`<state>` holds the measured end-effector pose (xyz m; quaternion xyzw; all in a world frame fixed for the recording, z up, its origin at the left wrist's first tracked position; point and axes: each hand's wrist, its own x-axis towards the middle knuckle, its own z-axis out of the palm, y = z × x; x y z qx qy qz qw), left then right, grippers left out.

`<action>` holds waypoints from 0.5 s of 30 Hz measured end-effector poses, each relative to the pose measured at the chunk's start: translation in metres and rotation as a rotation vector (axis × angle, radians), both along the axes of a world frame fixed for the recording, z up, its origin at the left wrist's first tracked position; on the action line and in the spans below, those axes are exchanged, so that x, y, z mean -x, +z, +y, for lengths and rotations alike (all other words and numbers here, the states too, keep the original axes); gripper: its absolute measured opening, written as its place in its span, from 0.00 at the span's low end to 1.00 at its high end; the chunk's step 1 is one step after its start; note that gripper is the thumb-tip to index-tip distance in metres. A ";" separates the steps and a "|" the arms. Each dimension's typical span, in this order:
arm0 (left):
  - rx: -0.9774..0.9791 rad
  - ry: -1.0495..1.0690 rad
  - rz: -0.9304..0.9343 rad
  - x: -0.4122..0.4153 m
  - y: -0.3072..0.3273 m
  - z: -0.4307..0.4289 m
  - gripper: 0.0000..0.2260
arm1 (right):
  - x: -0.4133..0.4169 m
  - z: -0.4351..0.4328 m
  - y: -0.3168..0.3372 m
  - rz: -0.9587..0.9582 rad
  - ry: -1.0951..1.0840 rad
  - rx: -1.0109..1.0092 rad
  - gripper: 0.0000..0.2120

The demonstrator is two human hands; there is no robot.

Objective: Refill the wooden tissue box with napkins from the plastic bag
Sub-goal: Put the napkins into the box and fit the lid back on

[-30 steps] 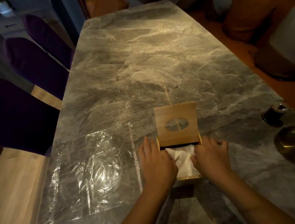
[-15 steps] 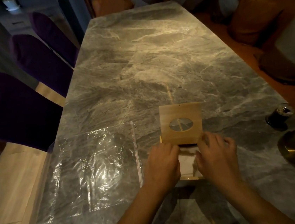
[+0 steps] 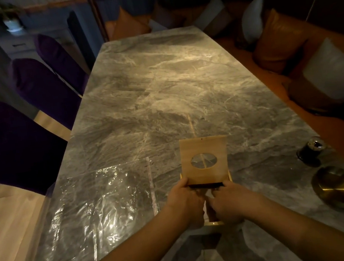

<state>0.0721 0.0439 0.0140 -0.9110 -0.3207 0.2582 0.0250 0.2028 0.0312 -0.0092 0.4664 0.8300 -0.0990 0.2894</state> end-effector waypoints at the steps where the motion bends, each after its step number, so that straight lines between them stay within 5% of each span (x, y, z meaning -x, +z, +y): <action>1: 0.041 0.041 0.036 -0.002 0.000 0.001 0.20 | 0.001 0.002 -0.002 -0.030 0.008 0.015 0.19; 7: 0.049 0.030 0.149 -0.011 -0.006 0.006 0.19 | -0.005 0.001 0.002 0.080 0.009 -0.110 0.17; 11: 0.079 -0.044 -0.053 0.000 -0.004 0.008 0.12 | -0.014 -0.006 0.011 0.250 0.006 -0.190 0.13; 15: 0.195 -0.106 -0.201 0.016 0.002 0.006 0.14 | -0.019 -0.013 0.015 0.182 0.091 -0.195 0.18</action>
